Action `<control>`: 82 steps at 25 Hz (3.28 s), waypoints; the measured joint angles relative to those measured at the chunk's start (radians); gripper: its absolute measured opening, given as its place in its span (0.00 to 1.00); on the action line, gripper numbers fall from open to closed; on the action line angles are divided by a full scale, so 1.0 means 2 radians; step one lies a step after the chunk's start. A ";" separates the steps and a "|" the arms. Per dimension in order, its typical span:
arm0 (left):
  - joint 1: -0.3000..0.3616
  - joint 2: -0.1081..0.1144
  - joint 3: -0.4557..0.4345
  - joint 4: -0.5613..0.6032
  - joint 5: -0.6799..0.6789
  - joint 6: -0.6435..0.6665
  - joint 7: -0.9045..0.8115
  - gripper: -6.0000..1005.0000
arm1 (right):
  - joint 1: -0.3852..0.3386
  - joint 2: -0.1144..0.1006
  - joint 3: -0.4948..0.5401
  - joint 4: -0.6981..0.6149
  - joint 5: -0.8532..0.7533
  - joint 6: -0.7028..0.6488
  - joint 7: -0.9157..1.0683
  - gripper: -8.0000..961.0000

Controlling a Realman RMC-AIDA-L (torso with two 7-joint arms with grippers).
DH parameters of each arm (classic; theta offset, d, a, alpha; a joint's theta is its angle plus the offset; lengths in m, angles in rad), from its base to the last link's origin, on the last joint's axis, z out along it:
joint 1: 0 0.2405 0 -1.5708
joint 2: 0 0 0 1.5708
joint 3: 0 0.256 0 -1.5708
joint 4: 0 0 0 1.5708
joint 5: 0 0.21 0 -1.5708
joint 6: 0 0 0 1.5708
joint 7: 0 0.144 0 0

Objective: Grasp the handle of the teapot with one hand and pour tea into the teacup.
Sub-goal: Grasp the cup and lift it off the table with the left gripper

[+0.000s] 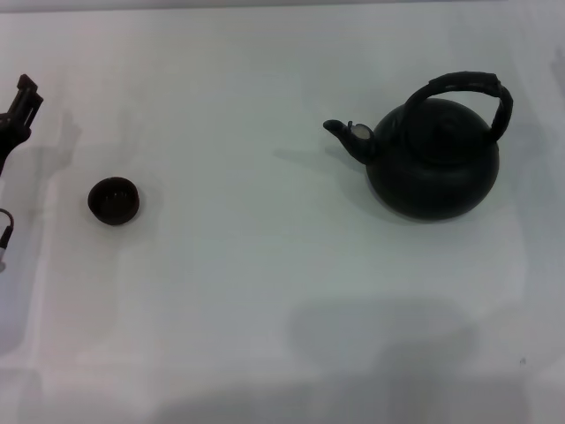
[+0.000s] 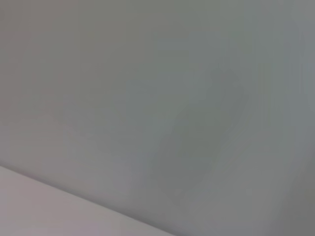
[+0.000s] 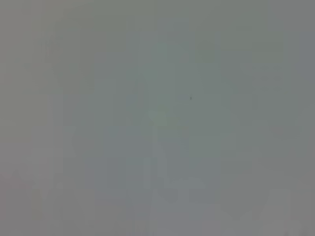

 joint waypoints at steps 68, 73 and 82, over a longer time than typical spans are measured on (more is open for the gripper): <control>0.103 -0.003 0.028 -0.034 0.215 -0.045 0.047 0.88 | 0.028 -0.003 0.003 -0.003 0.001 0.029 -0.001 0.80; 0.099 -0.003 0.028 -0.034 0.214 -0.040 0.047 0.88 | 0.028 -0.003 0.003 -0.003 0.001 0.029 -0.001 0.80; 0.095 -0.002 0.028 -0.034 0.214 -0.027 0.046 0.88 | 0.027 -0.003 0.003 -0.005 0.001 0.029 -0.001 0.80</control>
